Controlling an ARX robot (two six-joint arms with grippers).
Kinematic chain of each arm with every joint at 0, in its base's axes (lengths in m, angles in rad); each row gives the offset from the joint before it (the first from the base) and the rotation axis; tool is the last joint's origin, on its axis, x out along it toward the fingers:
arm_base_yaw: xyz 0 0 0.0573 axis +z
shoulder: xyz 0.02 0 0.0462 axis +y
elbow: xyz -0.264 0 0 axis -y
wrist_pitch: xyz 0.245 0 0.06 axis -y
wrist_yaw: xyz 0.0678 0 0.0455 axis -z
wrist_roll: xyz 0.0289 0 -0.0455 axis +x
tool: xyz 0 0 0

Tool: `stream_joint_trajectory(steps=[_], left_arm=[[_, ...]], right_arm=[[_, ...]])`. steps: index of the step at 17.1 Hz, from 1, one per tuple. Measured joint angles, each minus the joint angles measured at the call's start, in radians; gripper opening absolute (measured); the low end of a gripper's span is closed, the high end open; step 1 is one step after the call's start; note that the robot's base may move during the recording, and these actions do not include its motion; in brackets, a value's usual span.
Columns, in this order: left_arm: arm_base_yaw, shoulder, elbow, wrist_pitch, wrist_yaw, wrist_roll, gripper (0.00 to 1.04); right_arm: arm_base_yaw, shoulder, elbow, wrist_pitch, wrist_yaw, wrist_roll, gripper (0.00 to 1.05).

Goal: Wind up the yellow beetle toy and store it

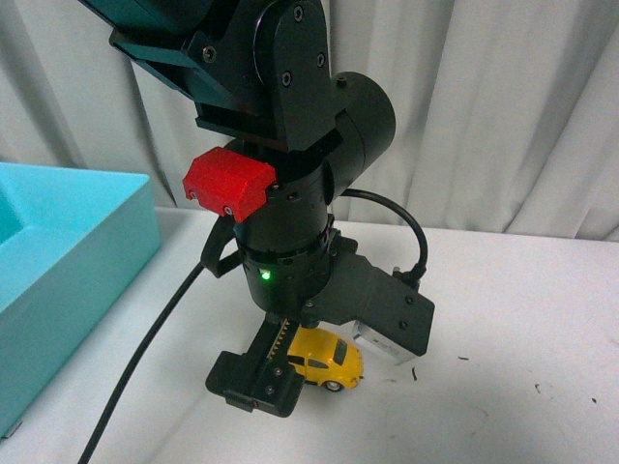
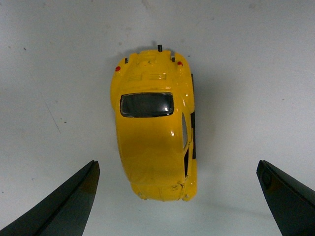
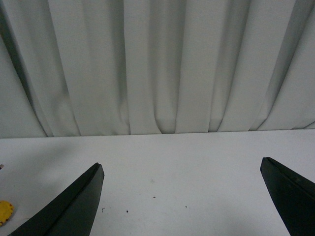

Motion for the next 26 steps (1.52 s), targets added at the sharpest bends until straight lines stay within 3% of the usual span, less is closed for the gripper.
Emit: stream_joint_trajectory(steps=[3, 4, 7, 10, 19, 21, 26], left_arm=[[-0.005, 0.077, 0.011, 0.068, -0.048, -0.190, 0.98], [-0.007, 0.083, 0.013, 0.067, -0.061, -0.237, 0.82], [-0.007, 0.083, 0.021, 0.068, -0.086, -0.293, 0.51], [-0.008, 0.083, 0.023, 0.063, -0.092, -0.304, 0.43], [-0.013, 0.076, 0.028, 0.036, -0.091, -0.284, 0.40], [-0.016, 0.040, 0.064, -0.020, -0.035, -0.199, 0.40], [0.041, -0.136, 0.175, -0.107, 0.116, -0.249, 0.39]], right_arm=[[0.000, 0.000, 0.000, 0.000, 0.000, 0.000, 0.98], [0.000, 0.000, 0.000, 0.000, 0.000, 0.000, 0.98], [0.000, 0.000, 0.000, 0.000, 0.000, 0.000, 0.98], [0.000, 0.000, 0.000, 0.000, 0.000, 0.000, 0.98], [0.000, 0.000, 0.000, 0.000, 0.000, 0.000, 0.98], [0.000, 0.000, 0.000, 0.000, 0.000, 0.000, 0.98], [0.000, 0.000, 0.000, 0.000, 0.000, 0.000, 0.98]])
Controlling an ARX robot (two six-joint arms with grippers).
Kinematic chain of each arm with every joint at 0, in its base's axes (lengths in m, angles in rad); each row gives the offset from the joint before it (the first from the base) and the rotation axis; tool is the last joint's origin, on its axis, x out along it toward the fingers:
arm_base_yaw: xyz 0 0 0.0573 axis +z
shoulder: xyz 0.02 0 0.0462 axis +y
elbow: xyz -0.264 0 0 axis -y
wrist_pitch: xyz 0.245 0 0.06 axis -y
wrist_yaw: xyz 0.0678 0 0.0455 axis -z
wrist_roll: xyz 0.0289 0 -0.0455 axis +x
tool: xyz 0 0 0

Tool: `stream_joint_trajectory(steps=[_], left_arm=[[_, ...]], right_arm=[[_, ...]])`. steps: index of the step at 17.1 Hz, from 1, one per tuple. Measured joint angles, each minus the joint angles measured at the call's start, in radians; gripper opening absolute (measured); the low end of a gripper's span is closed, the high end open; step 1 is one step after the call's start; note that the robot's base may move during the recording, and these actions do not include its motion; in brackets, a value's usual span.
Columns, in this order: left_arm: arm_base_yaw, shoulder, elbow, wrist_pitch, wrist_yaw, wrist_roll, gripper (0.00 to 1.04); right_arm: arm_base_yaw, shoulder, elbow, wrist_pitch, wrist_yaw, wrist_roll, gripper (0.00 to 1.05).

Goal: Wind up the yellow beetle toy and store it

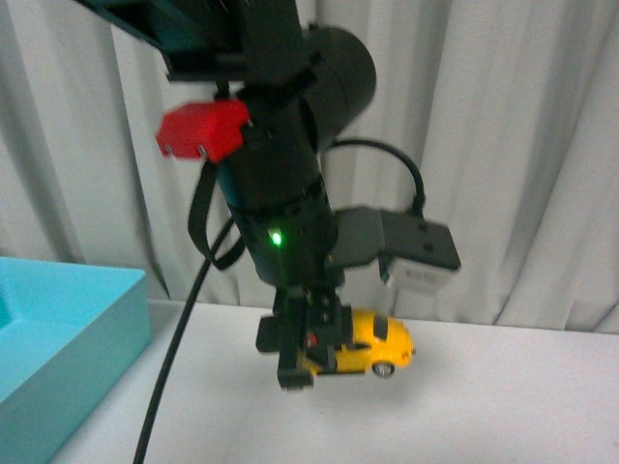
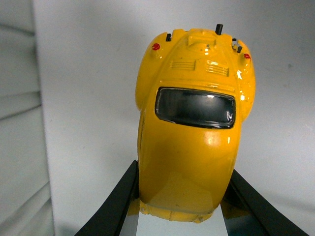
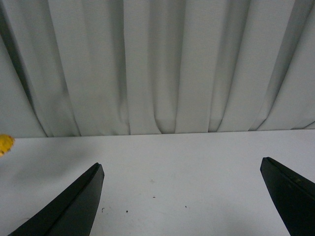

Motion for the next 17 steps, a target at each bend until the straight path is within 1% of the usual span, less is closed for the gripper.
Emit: stream_joint_trajectory(steps=[1, 3, 4, 5, 6, 7, 10, 11, 13, 15, 17], left_arm=[[0.034, -0.030, 0.003, -0.001, 0.016, -0.027, 0.39], [0.147, -0.088, 0.004, 0.039, 0.064, -0.102, 0.39], [0.221, -0.124, 0.004, 0.055, 0.060, -0.150, 0.39], [0.303, -0.161, 0.000, 0.065, 0.034, -0.182, 0.39], [0.349, -0.180, -0.005, 0.063, 0.025, -0.203, 0.39], [0.418, -0.207, -0.026, 0.055, 0.007, -0.222, 0.39], [0.559, -0.220, -0.072, 0.055, -0.012, -0.274, 0.39], [0.629, -0.219, -0.105, 0.059, -0.020, -0.304, 0.39], [0.700, -0.219, -0.141, 0.090, -0.048, -0.355, 0.39], [0.739, -0.200, -0.171, 0.134, -0.087, -0.405, 0.39], [0.749, -0.149, -0.207, 0.173, -0.113, -0.456, 0.39]], right_arm=[[0.000, 0.000, 0.000, 0.000, 0.000, 0.000, 0.98], [0.000, 0.000, 0.000, 0.000, 0.000, 0.000, 0.98], [0.000, 0.000, 0.000, 0.000, 0.000, 0.000, 0.98], [0.000, 0.000, 0.000, 0.000, 0.000, 0.000, 0.98], [0.000, 0.000, 0.000, 0.000, 0.000, 0.000, 0.98], [0.000, 0.000, 0.000, 0.000, 0.000, 0.000, 0.98], [0.000, 0.000, 0.000, 0.000, 0.000, 0.000, 0.98], [0.000, 0.000, 0.000, 0.000, 0.000, 0.000, 0.98], [0.000, 0.000, 0.000, 0.000, 0.000, 0.000, 0.98], [0.000, 0.000, 0.000, 0.000, 0.000, 0.000, 0.98], [0.000, 0.000, 0.000, 0.000, 0.000, 0.000, 0.98]])
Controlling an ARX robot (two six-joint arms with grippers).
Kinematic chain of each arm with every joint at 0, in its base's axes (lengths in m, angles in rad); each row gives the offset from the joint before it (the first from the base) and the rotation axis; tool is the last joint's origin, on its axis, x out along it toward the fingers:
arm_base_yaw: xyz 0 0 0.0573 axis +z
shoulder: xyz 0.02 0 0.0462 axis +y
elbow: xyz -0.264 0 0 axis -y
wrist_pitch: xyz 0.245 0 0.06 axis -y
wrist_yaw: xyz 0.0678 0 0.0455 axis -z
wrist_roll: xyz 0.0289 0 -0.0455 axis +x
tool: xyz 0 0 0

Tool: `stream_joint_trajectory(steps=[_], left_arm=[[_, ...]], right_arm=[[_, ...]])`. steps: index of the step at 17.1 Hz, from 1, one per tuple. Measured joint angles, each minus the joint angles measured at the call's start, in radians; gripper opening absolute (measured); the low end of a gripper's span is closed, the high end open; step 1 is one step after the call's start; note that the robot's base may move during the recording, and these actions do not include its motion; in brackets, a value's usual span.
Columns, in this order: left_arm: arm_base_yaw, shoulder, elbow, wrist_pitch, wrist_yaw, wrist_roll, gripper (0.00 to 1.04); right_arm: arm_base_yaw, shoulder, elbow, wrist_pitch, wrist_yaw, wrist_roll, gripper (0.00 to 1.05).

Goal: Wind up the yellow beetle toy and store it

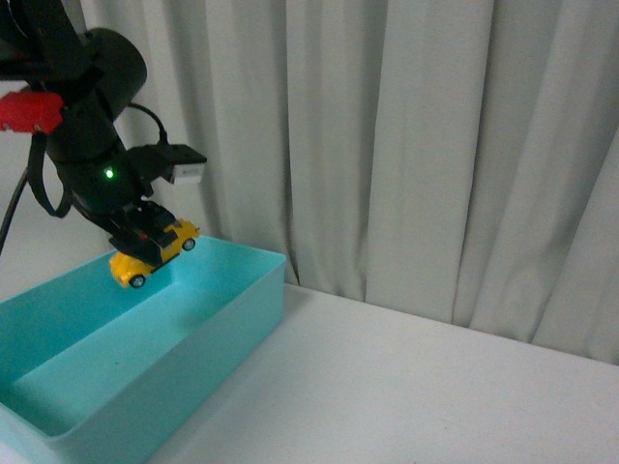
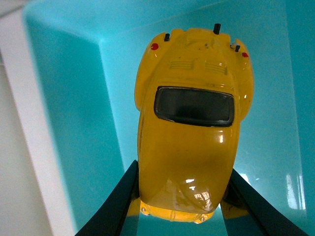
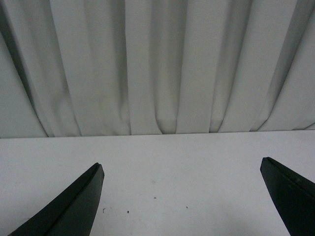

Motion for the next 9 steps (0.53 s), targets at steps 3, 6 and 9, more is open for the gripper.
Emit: stream_joint_trajectory(steps=[3, 6, 9], left_arm=[[-0.002, 0.047, -0.022, 0.055, -0.013, -0.033, 0.39], [0.000, 0.101, -0.036, 0.108, -0.051, -0.060, 0.39], [0.010, 0.122, -0.043, 0.105, -0.054, -0.064, 0.39]], right_arm=[[0.000, 0.000, 0.000, 0.000, 0.000, 0.000, 0.98], [0.000, 0.000, 0.000, 0.000, 0.000, 0.000, 0.98], [0.000, 0.000, 0.000, 0.000, 0.000, 0.000, 0.98]])
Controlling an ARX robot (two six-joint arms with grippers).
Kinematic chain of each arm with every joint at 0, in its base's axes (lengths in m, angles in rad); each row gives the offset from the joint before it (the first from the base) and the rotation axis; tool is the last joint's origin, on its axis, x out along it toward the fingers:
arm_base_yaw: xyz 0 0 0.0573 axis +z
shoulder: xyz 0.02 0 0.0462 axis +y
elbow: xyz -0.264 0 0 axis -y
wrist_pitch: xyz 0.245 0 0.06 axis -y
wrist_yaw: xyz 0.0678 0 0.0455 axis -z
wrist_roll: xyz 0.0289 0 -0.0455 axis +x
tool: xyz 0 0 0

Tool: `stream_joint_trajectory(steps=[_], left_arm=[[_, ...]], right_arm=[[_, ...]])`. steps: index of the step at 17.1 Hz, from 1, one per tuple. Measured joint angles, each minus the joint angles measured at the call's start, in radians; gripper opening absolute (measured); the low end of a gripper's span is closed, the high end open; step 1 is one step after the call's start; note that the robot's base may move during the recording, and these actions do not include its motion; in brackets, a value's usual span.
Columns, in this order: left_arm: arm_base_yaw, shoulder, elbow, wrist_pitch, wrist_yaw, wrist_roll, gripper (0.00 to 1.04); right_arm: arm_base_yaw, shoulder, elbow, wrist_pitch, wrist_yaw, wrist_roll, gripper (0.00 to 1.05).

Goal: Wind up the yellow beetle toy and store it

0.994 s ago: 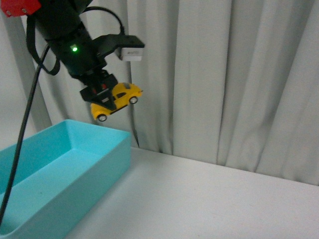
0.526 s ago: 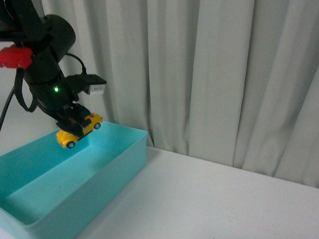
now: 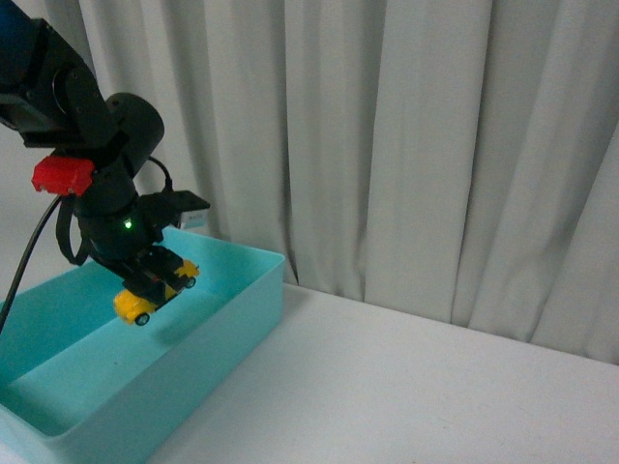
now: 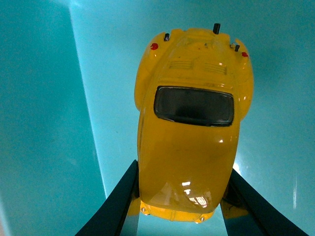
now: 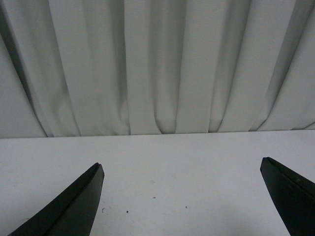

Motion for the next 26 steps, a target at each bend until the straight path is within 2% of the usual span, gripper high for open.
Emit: stream_joint_trajectory(steps=[5, 12, 13, 15, 18, 21, 26], left_arm=[[0.044, 0.052, -0.041, -0.012, -0.043, -0.014, 0.39], [0.013, 0.081, -0.075, 0.055, -0.030, -0.039, 0.39], [0.007, 0.081, -0.076, 0.055, -0.028, -0.045, 0.45], [0.001, 0.081, -0.076, 0.053, -0.025, -0.047, 0.69], [0.002, 0.079, -0.075, 0.050, -0.014, -0.046, 0.99], [0.003, -0.006, -0.085, 0.103, 0.055, -0.030, 0.98], [-0.007, -0.300, -0.145, 0.159, 0.195, 0.056, 0.98]], right_arm=[[0.000, 0.000, 0.000, 0.000, 0.000, 0.000, 0.98], [0.000, 0.000, 0.000, 0.000, 0.000, 0.000, 0.98], [0.000, 0.000, 0.000, 0.000, 0.000, 0.000, 0.98], [0.000, 0.000, 0.000, 0.000, 0.000, 0.000, 0.98], [0.000, 0.000, 0.000, 0.000, 0.000, 0.000, 0.98], [0.000, 0.000, 0.000, 0.000, 0.000, 0.000, 0.98], [0.000, 0.000, 0.000, 0.000, 0.000, 0.000, 0.98]])
